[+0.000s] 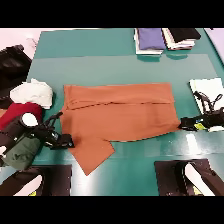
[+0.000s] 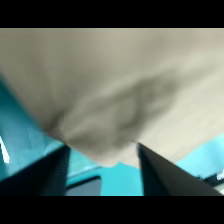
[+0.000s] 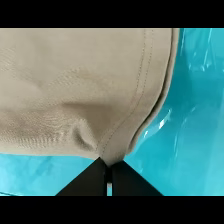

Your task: Fold the shirts.

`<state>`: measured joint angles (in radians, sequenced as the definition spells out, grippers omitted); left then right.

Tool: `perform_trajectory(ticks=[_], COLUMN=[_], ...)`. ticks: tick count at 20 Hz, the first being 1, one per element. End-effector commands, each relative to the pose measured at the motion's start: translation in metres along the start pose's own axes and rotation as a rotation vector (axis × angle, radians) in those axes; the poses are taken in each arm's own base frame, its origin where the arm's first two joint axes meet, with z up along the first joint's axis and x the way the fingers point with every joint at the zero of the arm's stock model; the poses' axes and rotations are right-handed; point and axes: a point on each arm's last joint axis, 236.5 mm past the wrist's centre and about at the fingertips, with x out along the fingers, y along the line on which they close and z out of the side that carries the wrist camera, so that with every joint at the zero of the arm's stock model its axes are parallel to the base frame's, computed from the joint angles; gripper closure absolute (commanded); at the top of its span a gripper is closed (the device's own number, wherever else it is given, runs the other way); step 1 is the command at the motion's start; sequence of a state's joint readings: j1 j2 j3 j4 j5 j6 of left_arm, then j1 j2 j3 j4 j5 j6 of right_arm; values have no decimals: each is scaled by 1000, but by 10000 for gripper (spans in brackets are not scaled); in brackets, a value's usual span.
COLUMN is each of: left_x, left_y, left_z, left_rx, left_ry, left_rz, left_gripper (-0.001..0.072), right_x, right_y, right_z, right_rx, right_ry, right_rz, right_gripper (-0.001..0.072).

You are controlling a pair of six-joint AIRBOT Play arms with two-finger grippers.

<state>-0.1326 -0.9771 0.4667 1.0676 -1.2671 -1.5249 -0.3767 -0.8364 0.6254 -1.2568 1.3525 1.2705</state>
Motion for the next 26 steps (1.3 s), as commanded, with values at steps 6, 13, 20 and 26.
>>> perform_trajectory(ticks=[6,13,20,26], left_x=[5,-89,-187,-174], left_y=[-37,-76,-65,-60], left_z=[10,21,79,177], left_rx=[19,187,256,217], left_ry=[-54,-311,-648,-692], left_rz=[-133,-115,119,151], left_gripper=[684,683,683,682], right_x=[-3,-15,-80,-63], right_y=[3,8,14,22], right_z=[-1,-10,61,140], right_rx=[-3,-24,-78,-113], right_ry=[1,2,-168,-136], right_rz=[7,3,-34,-19], right_gripper=[696,696,697,697])
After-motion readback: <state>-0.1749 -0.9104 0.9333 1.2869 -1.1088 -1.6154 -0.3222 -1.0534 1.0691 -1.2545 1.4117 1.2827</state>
